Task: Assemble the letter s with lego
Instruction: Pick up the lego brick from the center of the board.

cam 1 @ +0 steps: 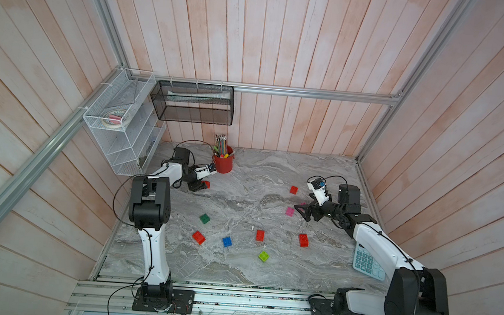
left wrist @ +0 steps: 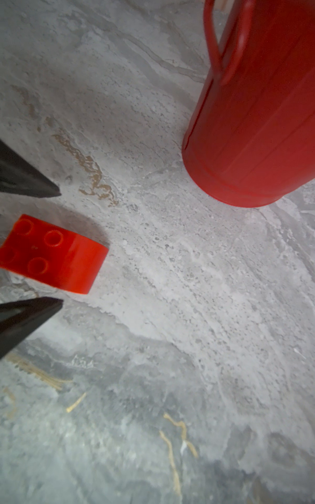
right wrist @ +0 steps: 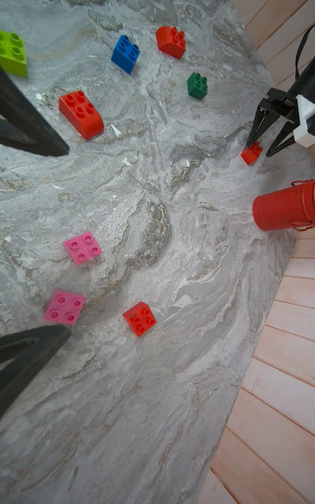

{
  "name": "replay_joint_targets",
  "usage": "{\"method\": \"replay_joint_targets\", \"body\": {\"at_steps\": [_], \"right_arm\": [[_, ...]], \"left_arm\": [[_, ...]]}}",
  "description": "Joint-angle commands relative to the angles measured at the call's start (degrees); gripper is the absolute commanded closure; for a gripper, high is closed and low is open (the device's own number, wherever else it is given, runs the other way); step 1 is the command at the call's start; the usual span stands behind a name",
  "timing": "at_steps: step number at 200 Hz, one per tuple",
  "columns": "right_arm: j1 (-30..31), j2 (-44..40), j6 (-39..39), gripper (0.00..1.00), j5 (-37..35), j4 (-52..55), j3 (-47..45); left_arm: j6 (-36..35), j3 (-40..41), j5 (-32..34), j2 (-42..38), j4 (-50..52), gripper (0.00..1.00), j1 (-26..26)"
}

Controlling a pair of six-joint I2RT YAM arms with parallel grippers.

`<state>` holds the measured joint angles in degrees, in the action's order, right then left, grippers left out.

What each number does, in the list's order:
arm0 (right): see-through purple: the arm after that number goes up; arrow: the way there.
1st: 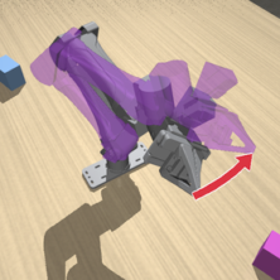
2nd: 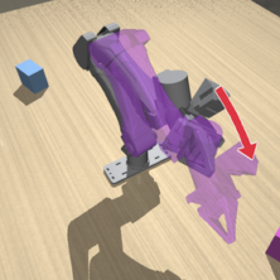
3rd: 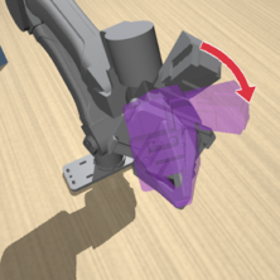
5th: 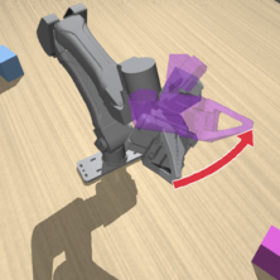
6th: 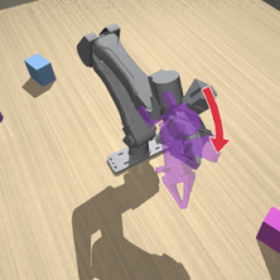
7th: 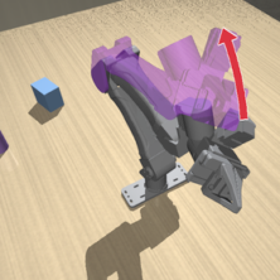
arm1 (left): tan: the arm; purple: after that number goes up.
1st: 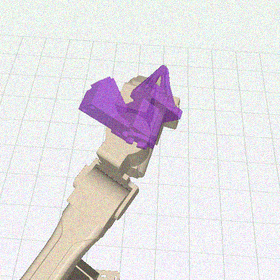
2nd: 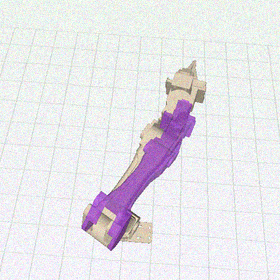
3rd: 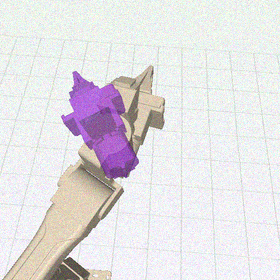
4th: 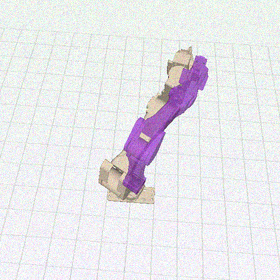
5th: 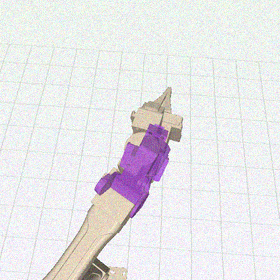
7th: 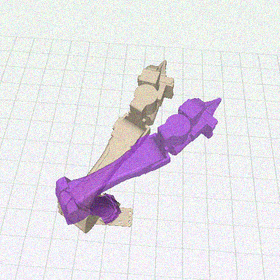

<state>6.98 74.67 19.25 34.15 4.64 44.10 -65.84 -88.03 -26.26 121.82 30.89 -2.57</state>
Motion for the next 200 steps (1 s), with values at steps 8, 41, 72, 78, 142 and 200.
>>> {"method": "replay_joint_targets", "body": {"at_steps": [8, 41, 72, 78, 142, 200], "right_arm": [[0.22, 0.39, 0.88, 0.03, -0.36, 1.61, 1.58], [0.22, 0.65, 1.12, 0.02, -0.48, 1.91, 1.58], [0.22, 0.66, 1.15, 0.02, -0.49, 1.96, 1.52], [0.22, 0.71, 1.15, 0.02, -0.55, 1.95, 1.52], [0.22, 1.00, 0.96, 0.02, -0.28, 1.84, 1.65], [0.22, 0.34, -0.89, 0.03, -0.75, 0.76, 0.73]], "left_arm": [[-0.38, -1.36, -1.24, 1.67, 1.34, 0.44, 0.45], [-0.34, -1.88, -1.42, 2.55, 1.73, 0.47, 0.54], [-0.25, -1.93, -1.67, 2.72, 1.88, 0.48, 0.63], [-0.25, -1.97, -1.69, 2.84, 1.93, 0.49, 0.63], [0.27, -2.07, -1.87, 2.99, 3.36, 0.64, 1.04], [10.04, -2.65, -3.06, 1.13, 3.47, 0.74, 2.42]]}}
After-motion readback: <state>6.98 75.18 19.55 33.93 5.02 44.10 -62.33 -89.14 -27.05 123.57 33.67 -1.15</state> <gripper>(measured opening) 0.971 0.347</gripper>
